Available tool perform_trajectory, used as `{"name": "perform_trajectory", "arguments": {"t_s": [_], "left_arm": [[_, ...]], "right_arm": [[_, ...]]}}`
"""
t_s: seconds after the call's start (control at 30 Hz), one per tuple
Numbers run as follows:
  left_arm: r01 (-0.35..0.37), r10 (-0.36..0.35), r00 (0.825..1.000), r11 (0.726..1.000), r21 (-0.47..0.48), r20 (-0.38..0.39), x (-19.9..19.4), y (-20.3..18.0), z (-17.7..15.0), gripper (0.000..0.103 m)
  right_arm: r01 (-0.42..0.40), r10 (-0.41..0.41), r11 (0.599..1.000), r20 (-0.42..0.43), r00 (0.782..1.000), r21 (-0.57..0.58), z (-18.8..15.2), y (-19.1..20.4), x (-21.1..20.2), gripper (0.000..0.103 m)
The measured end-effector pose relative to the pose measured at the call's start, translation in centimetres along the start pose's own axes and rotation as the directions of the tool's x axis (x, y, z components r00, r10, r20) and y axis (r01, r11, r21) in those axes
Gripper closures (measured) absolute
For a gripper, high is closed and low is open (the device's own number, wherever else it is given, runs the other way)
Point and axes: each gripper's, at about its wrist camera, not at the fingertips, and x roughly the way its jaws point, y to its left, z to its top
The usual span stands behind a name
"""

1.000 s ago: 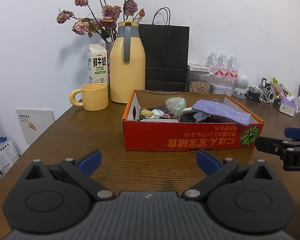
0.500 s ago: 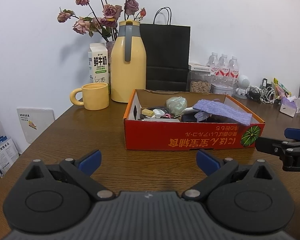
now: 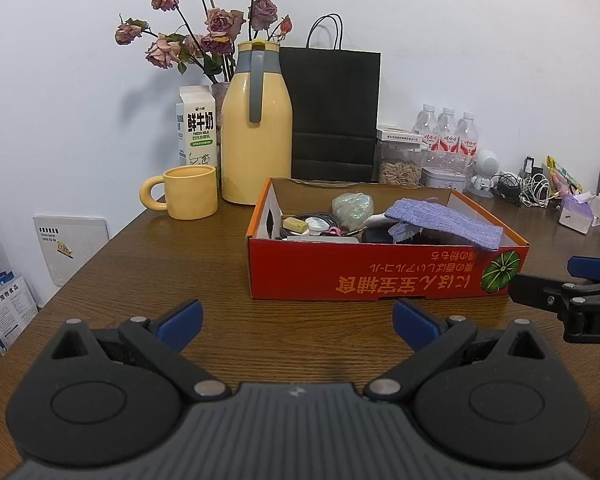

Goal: Organize objects

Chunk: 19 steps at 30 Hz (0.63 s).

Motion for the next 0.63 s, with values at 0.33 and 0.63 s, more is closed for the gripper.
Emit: {"name": "perform_trajectory", "arguments": {"t_s": [0.33,0.63], "left_arm": [[-0.001,0.001,1.000,1.000,-0.017,-0.004,0.12,0.06,-0.11,0.000],[0.003,-0.004,1.000,1.000,-0.013,-0.025,0.43,-0.03,-0.34,0.000]], "right_arm": [[0.000,0.000,1.000,-0.002,1.000,-0.001,-0.08,0.08,0.10,0.000],[-0.002,0.002,1.000,-0.007,1.000,-0.002,-0.23,0.13,0.37,0.000]]}}
